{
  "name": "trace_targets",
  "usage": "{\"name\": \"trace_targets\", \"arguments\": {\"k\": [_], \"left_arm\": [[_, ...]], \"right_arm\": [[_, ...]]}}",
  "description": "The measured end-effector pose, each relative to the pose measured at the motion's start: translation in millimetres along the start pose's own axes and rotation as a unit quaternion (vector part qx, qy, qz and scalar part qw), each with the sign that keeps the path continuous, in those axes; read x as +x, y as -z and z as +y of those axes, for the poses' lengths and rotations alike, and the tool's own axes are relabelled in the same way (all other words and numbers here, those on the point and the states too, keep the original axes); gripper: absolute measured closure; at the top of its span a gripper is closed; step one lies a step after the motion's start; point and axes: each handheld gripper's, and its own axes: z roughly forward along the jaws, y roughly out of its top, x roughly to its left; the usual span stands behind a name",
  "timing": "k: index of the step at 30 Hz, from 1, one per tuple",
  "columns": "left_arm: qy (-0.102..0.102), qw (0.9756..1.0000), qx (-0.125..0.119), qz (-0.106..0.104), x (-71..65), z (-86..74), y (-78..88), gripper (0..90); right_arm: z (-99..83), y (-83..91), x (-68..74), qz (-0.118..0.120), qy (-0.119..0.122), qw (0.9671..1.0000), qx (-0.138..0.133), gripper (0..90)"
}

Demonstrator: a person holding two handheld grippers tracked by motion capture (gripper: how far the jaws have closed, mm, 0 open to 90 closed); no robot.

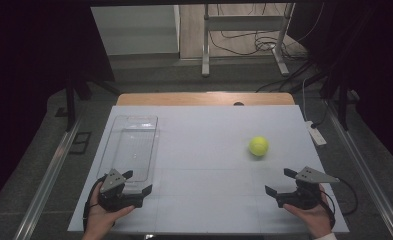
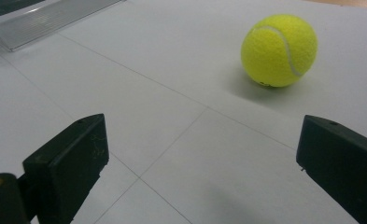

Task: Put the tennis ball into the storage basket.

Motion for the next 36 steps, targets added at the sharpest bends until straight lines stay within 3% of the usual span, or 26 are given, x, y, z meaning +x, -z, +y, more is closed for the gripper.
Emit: {"name": "trace_targets", "arguments": {"k": [17, 36], "left_arm": [[-0.008, 1.0000, -0.004, -0.004, -0.5, 1.3, -2.1, 13.3], [-0.017, 0.9997, 0.000, -0.017, -8.8, 16.6, -5.7, 13.1]], "right_arm": [[-0.7, -0.6, 1.5, 0.002, 0.008, 0.9999, 0.007, 3.6], [-4.9, -0.4, -3.1, -0.003, 0.000, 1.0000, 0.008, 4.4]]}}
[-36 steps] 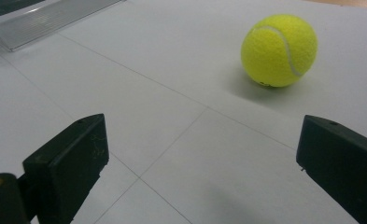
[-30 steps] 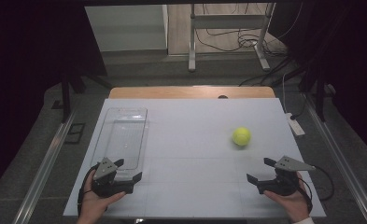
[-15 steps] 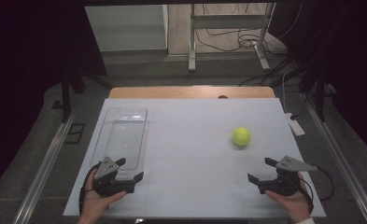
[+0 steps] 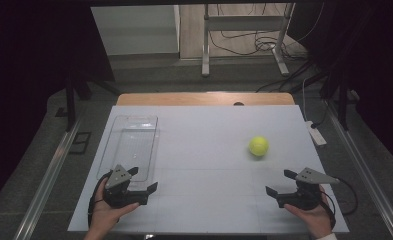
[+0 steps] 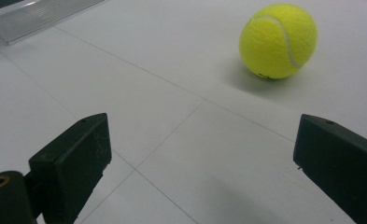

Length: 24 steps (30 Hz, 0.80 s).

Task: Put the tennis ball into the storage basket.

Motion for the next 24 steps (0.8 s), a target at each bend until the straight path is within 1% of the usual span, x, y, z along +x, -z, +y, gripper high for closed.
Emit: {"name": "trace_targets", "arguments": {"k": [3, 6, 11, 24], "left_arm": [[-0.003, 1.0000, 0.003, -0.003, -1.1, 1.7, -0.6, 13.1], [-0.007, 1.0000, 0.004, -0.004, -1.5, 2.8, -0.1, 13.1], [-0.009, 0.9999, -0.001, -0.006, -1.9, 7.0, 0.6, 13.1], [-0.016, 0.9998, 0.007, -0.012, -8.5, 18.0, -7.8, 13.2]], "right_arm": [[-0.6, -0.5, 0.7, 0.001, -0.004, 1.0000, 0.000, 4.8], [-0.1, -0.9, 2.2, -0.001, 0.001, 1.0000, 0.005, 4.8], [-0.9, -2.3, 3.0, 0.002, 0.002, 1.0000, 0.005, 5.1], [-0.8, -1.8, 2.6, 0.003, 0.005, 1.0000, 0.005, 5.4]]}}
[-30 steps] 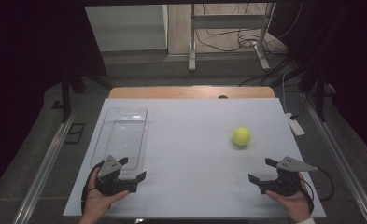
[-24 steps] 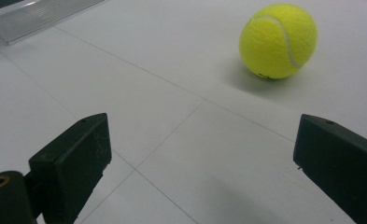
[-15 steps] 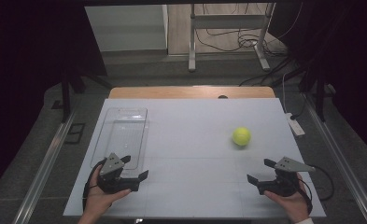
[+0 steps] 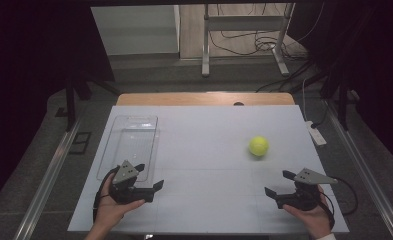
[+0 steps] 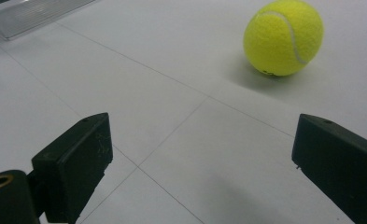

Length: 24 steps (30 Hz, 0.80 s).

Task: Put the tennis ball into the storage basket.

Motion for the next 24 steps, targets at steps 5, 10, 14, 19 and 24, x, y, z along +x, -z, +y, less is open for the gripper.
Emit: {"name": "trace_targets", "arguments": {"k": [5, 10, 14, 19, 24], "left_arm": [[-0.004, 1.0000, 0.000, -0.004, -1.8, 6.3, -4.0, 13.2], [-0.007, 0.9999, 0.002, -0.009, -3.5, 10.3, -7.2, 13.2], [-0.007, 0.9999, 0.002, -0.013, -4.4, 13.6, -9.1, 13.2], [-0.009, 0.9998, 0.007, -0.017, -5.3, 15.9, -12.0, 13.2], [-0.007, 0.9997, 0.011, -0.019, -4.2, 17.6, -14.1, 13.3]], "right_arm": [[0.2, 0.2, 0.1, -0.003, 0.003, 1.0000, 0.001, 5.7], [-0.1, 0.0, 0.0, -0.003, 0.006, 1.0000, 0.002, 5.7], [-0.5, 0.3, -0.5, -0.004, 0.005, 1.0000, 0.003, 5.7], [-0.6, 0.1, -0.7, -0.004, 0.005, 1.0000, 0.004, 5.8], [-0.7, 0.0, -0.7, -0.004, 0.006, 1.0000, 0.004, 5.8]]}}
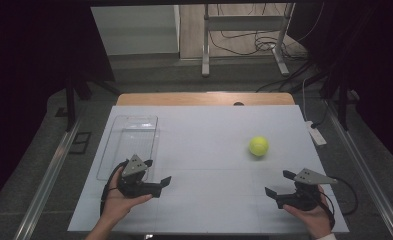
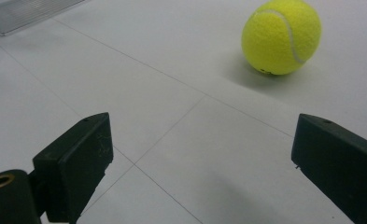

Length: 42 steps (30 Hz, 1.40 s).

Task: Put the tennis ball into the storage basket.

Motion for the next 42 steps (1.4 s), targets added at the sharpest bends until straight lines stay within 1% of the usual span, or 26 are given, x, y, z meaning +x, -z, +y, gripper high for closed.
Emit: {"name": "trace_targets", "arguments": {"k": [4, 15, 31, 42], "left_arm": [[0.000, 1.0000, 0.000, -0.003, -0.4, 2.4, -2.1, 13.3], [-0.010, 0.9998, 0.006, -0.016, -5.4, 13.6, -13.2, 13.3], [-0.018, 0.9995, 0.013, -0.023, -7.8, 24.2, -25.3, 13.4], [-0.018, 0.9994, 0.015, -0.026, -7.8, 28.2, -30.6, 13.4]], "right_arm": [[-0.1, -0.2, 0.0, 0.000, 0.000, 1.0000, 0.000, 5.8], [-0.6, -1.0, 0.0, 0.001, 0.001, 1.0000, 0.003, 5.8], [-1.1, -0.9, 0.0, 0.001, 0.002, 1.0000, 0.003, 5.8], [-1.4, -0.7, -0.6, 0.001, 0.002, 1.0000, 0.003, 5.9]]}}
